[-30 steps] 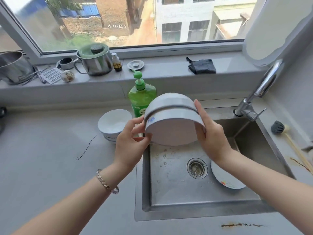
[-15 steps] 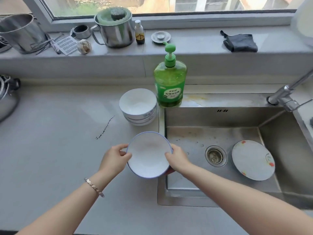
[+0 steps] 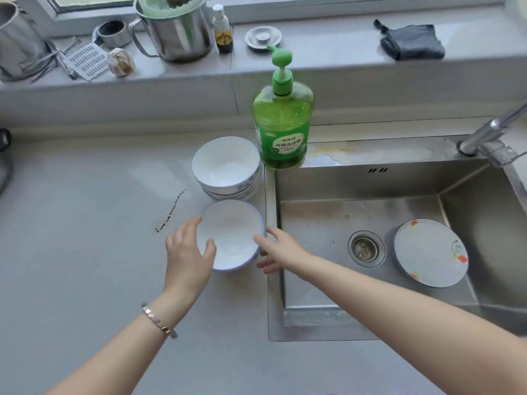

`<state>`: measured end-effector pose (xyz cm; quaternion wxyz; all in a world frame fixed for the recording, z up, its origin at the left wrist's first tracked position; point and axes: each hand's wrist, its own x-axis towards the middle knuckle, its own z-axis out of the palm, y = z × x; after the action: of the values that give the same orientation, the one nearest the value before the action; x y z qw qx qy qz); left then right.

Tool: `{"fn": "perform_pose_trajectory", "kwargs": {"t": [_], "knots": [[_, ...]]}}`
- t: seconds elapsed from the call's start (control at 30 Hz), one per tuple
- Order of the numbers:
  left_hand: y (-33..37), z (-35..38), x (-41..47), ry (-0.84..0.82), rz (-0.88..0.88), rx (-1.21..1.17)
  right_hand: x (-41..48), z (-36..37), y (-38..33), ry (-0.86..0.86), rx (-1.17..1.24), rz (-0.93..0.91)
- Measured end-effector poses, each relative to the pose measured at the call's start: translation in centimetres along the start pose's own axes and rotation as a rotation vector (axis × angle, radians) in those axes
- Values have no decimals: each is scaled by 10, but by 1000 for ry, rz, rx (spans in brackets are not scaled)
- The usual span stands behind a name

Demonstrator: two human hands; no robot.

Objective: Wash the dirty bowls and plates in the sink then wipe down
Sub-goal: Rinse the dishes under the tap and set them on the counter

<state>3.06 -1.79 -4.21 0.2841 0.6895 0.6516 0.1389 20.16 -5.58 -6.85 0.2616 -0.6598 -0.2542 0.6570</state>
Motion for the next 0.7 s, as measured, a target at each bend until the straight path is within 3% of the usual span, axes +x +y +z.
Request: {"fn": "perform_pose_trajectory", "kwargs": {"t": [0.1, 0.17, 0.27, 0.37, 0.57, 0.7], "knots": [[34, 19, -29, -40, 286, -4, -18, -40, 30, -34, -33, 47], [66, 40, -40, -199, 402, -33, -29, -78, 61, 3, -62, 125], [114, 87, -49, -585, 316, -33, -49, -149, 116, 159, -101, 277], [148, 146, -54, -793, 205, 18, -69, -222, 169, 307, -106, 387], [191, 256, -56, -890, 57, 101, -59, -349, 240, 594, -40, 464], [207, 311, -50, -870, -22, 101, -17, -395, 272, 642, 15, 555]]}}
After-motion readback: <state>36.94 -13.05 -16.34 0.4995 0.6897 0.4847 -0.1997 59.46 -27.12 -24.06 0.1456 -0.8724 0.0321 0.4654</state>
